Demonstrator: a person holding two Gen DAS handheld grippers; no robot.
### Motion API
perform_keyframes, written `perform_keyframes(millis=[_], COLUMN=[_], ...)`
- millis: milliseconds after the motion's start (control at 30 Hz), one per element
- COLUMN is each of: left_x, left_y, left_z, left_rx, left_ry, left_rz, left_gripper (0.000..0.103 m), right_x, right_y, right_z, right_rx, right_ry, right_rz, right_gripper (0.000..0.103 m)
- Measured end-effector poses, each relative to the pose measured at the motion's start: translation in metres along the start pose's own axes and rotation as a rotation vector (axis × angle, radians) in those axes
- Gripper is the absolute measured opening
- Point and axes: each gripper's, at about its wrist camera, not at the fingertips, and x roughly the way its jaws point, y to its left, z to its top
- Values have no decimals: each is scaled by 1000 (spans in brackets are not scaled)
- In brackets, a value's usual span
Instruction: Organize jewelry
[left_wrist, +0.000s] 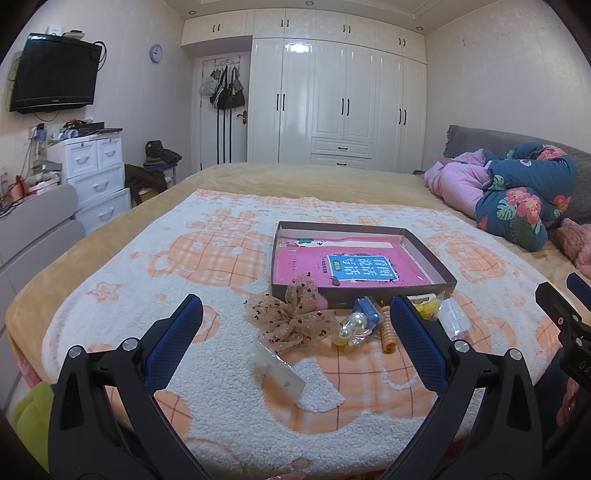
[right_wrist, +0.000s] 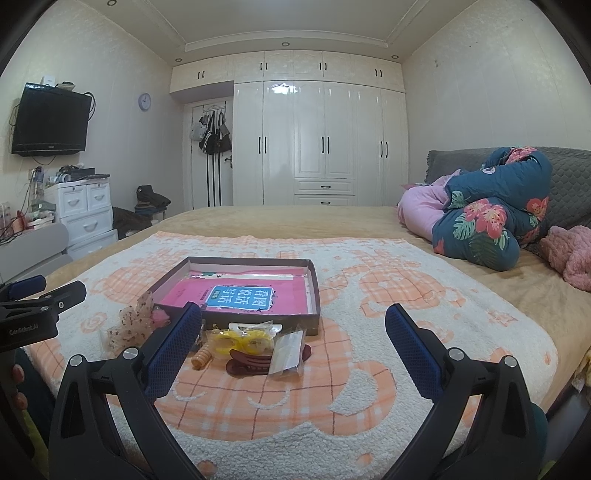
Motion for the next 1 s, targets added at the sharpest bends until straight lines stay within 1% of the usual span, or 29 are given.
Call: perform_keyframes(millis=[267, 400, 533, 800, 867, 900, 1000], left_x=[-1, 4, 7, 21, 26, 30, 42], left_y=[1, 1, 5, 24, 29, 31, 36], left_z=[-1, -4, -5, -13, -16, -18, -25], left_rx=[-2, -6, -14, -85, -100, -105, -117], left_ry=[3, 18, 37, 119, 139, 157, 212], left_rz=[3, 8, 13, -8, -1, 10, 16], left_gripper=[93, 93, 93, 93, 93, 93, 93], right_x=[1, 5, 13, 31, 37, 41, 52], right_y=[-2, 6, 8, 18, 21, 23, 25], right_z=[1, -1, -1, -3, -3, -4, -6], right_rx=[-6, -18, -25, -68, -85, -90, -105], right_ry=[3, 9, 34, 68, 77, 85, 107], right_rz=[7, 17, 27, 63, 67, 78, 83], right_gripper=[97, 97, 97, 97, 97, 97, 97])
